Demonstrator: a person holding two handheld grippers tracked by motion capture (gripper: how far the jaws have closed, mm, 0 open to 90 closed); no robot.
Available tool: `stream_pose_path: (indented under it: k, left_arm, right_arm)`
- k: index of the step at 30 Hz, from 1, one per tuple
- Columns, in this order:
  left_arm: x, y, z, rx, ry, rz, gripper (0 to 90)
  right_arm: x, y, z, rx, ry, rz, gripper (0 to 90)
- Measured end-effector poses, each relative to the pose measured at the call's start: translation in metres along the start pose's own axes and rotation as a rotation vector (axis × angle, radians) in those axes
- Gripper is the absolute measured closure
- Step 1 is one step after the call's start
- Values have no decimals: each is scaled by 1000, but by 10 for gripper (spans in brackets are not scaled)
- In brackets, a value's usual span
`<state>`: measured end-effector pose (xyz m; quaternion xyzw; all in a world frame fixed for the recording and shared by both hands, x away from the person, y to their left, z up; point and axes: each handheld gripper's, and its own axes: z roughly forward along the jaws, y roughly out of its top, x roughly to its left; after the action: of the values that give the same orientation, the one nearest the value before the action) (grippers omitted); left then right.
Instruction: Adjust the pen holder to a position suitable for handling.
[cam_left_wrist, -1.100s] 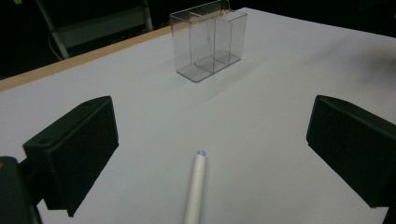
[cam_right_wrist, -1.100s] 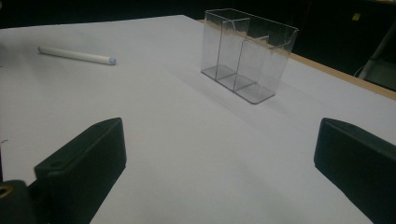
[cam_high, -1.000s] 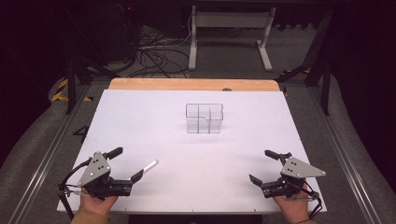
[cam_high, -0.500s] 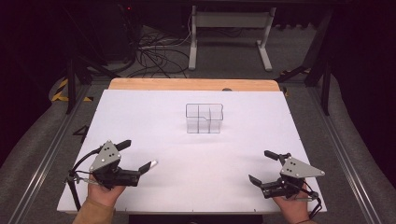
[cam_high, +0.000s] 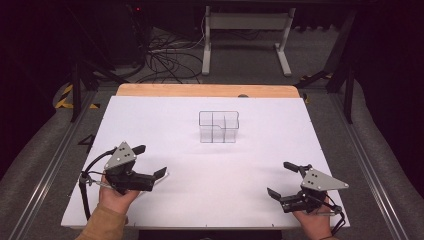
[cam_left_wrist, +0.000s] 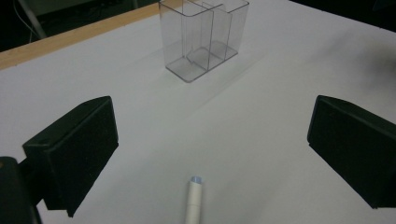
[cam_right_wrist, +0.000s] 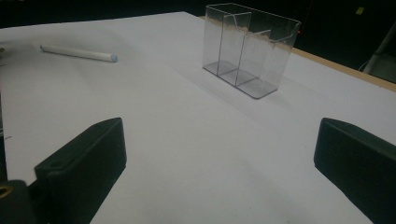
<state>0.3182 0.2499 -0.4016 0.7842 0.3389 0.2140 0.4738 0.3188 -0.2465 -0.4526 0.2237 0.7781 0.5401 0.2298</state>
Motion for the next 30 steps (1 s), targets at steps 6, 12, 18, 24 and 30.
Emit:
stream_pose_path:
  k: [6,12,18,24,30]
  left_arm:
    - [-1,5,4,95,-40,27,60]
    - [-1,12,7,171,-70,25,135]
    - [6,14,12,272,-68,-52,174]
    - [6,15,19,351,-67,-65,189]
    - [3,16,24,410,-27,-6,201]
  right_arm:
    - [1,0,1,3,5,-3,27]
    - [1,0,1,4,6,-4,28]
    - [1,0,1,5,9,-7,29]
    - [1,0,2,10,11,-9,30]
    - [1,0,2,11,12,-11,30]
